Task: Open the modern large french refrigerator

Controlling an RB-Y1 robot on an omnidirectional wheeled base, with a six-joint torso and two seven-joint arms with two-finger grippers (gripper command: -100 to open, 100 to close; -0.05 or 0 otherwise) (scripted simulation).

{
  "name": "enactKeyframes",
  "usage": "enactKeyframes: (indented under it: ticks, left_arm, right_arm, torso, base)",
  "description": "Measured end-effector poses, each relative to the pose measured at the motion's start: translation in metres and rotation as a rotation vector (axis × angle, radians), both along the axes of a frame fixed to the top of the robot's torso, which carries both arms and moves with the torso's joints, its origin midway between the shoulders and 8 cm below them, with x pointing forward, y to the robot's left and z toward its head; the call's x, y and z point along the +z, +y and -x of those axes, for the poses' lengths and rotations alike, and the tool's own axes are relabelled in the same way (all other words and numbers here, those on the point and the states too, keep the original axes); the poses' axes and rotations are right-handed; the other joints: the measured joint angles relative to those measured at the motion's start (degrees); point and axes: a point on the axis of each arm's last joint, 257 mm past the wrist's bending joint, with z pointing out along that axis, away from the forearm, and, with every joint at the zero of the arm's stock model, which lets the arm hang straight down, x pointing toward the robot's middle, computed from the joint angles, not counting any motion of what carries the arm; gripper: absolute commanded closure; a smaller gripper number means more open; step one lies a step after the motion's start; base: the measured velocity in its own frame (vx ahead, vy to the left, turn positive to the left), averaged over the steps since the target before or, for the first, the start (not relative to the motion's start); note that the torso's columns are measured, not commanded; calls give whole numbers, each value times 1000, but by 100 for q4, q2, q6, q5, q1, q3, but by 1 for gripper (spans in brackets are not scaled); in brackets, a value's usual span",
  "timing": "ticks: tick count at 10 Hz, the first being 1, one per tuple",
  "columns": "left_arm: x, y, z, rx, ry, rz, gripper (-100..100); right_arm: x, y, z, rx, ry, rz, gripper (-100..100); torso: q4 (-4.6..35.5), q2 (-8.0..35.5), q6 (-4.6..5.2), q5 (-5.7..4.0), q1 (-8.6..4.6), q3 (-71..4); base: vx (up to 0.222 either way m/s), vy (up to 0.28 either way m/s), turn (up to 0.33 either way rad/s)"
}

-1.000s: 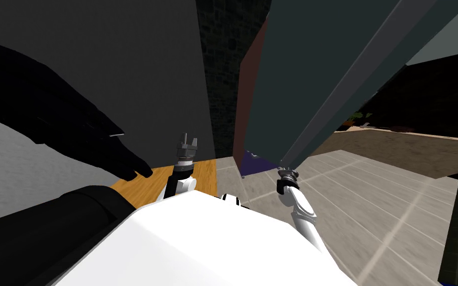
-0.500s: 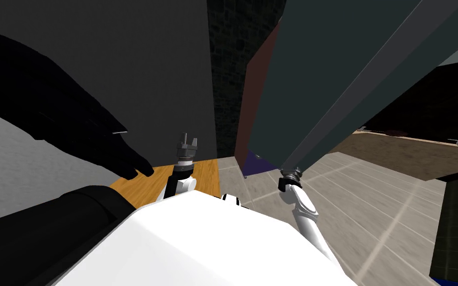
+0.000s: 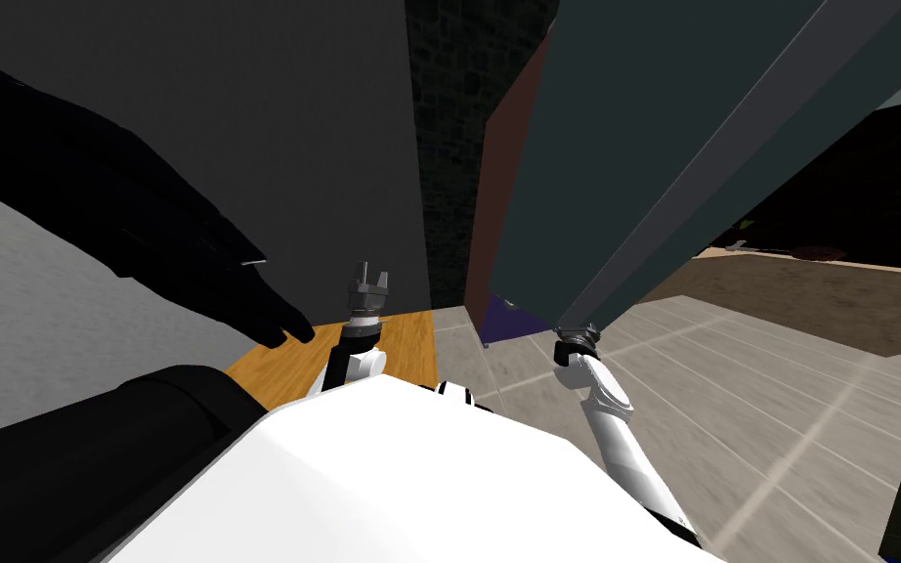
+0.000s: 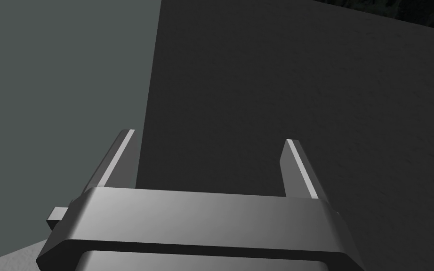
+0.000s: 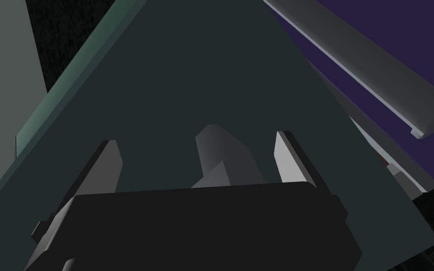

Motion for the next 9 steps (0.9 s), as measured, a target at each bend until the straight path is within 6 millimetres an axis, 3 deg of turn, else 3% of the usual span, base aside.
enactKeyframes:
  ticks: [3,4,9]
  left_arm:
    - [0,0,0,0,0,0,0]
    - [0,0,0,0,0,0,0]
    - [0,0,0,0,0,0,0]
  right_arm:
    - [7,-10,-8,-11,7,-7,-100]
    - [4,-10,-8,-12,14,-8,0]
    - [-9,-8,-4,-11,37,-15,0]
  torso:
    - [20,23,7,15,10,13]
    - [11,14,6,8,6,9]
    - [-20,-28,-6,-18,-24,-16]
  base:
    - [-41,11,26]
    - [6,2,19]
    - [3,2,7]
